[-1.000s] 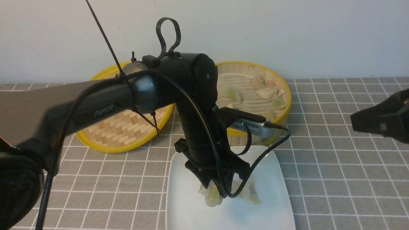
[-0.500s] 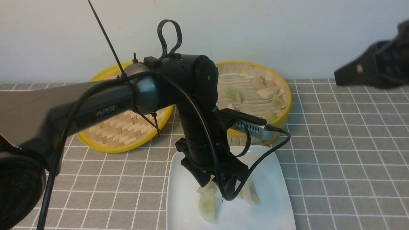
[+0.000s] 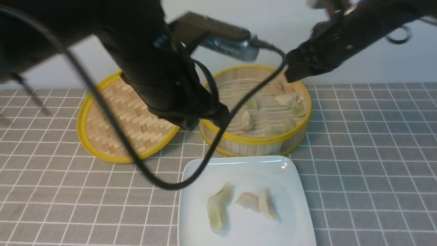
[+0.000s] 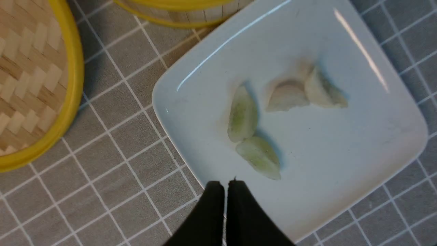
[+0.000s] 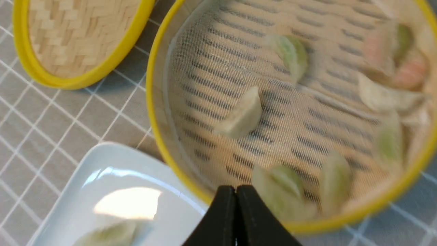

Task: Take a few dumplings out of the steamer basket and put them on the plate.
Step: Use the right arm to grab a dumpling from inside the steamer

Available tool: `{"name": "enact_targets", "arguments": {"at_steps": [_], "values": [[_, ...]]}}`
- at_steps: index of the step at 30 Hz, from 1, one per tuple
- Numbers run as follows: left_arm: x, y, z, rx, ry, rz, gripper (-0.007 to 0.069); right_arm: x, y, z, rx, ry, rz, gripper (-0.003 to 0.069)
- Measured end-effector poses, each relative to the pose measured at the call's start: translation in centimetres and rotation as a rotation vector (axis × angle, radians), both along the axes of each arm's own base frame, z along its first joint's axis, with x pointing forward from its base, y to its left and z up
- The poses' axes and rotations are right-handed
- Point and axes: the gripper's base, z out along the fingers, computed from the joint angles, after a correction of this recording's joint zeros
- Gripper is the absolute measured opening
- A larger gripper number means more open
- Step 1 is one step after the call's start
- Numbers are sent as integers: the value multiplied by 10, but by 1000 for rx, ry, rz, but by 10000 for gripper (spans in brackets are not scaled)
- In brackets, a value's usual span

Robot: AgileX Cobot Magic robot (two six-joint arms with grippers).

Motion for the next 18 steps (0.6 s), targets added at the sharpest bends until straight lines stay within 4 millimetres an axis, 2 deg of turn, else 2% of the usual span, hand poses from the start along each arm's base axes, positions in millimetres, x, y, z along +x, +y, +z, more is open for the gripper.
{"name": "enact_targets", "arguments": {"at_steps": [3, 4, 6, 8, 10, 13, 16, 18], "values": [[-20, 14, 14, -30, -24, 20, -5, 28, 17, -22, -10, -36, 6, 14], [-21, 15, 15, -33, -28, 20, -5, 30, 19, -23, -12, -42, 7, 16], [-37, 26, 19, -52, -25, 41, -5, 51, 31, -43, -20, -62, 13, 59], [-52, 36, 21, -73, -15, 57, -5, 66, 37, -53, -22, -86, 17, 119], [-61, 41, 25, -91, -17, 65, -5, 73, 40, -62, -26, -87, 19, 155], [-83, 55, 32, -144, -30, 100, -5, 91, 44, -80, -50, -113, 20, 268], [-96, 65, 39, -174, -50, 116, -5, 98, 45, -92, -65, -110, 15, 325], [-110, 75, 47, -209, -81, 126, -5, 103, 46, -108, -78, -88, 16, 376]]}}
